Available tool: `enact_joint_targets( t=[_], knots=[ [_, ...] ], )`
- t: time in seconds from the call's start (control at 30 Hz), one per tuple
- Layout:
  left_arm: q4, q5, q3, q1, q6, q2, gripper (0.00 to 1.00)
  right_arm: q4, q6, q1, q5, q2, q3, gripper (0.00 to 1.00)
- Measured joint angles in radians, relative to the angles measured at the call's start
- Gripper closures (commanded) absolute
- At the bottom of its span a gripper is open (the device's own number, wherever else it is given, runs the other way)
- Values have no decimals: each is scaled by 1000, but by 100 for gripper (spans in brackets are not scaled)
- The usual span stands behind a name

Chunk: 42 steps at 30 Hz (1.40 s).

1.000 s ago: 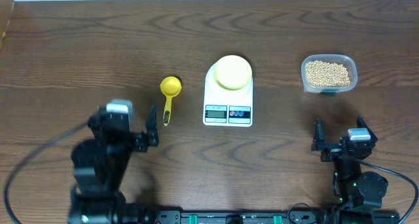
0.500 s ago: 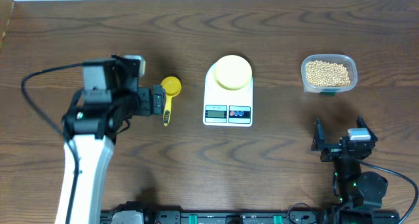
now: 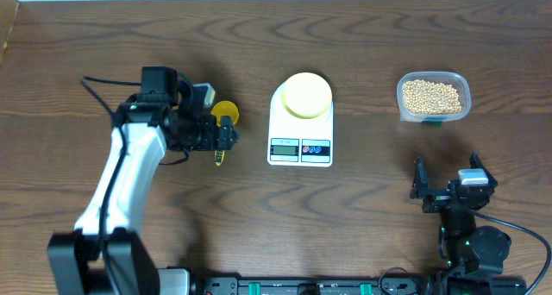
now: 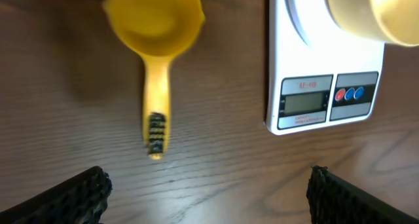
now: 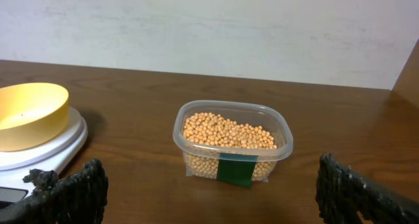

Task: Scoop item into bowl and weigh 50g on scale
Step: 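Move the left gripper over the yellow scoop handle and lower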

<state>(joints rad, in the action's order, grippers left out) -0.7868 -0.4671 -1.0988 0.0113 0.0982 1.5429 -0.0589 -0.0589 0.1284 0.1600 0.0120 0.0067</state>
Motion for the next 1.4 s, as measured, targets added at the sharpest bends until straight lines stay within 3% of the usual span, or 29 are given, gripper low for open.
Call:
enact_joint_targets(
  t=[0.17,0.23,0.73,0.93,1.4],
  knots=[
    [24,-21,0,0,-6,92,0,0,0,0,0,0,0,1],
    [32,0,0,-2,-25,117,6,0,0,0,0,0,0,1],
    [222,291,0,-120,-124,256,9,0,0,0,0,0,0,1],
    [236,321,0,-120,-126,290,20,0,0,0,0,0,0,1],
    [294,332,0,-120,-142,290,23,0,0,0,0,0,0,1]
  ],
)
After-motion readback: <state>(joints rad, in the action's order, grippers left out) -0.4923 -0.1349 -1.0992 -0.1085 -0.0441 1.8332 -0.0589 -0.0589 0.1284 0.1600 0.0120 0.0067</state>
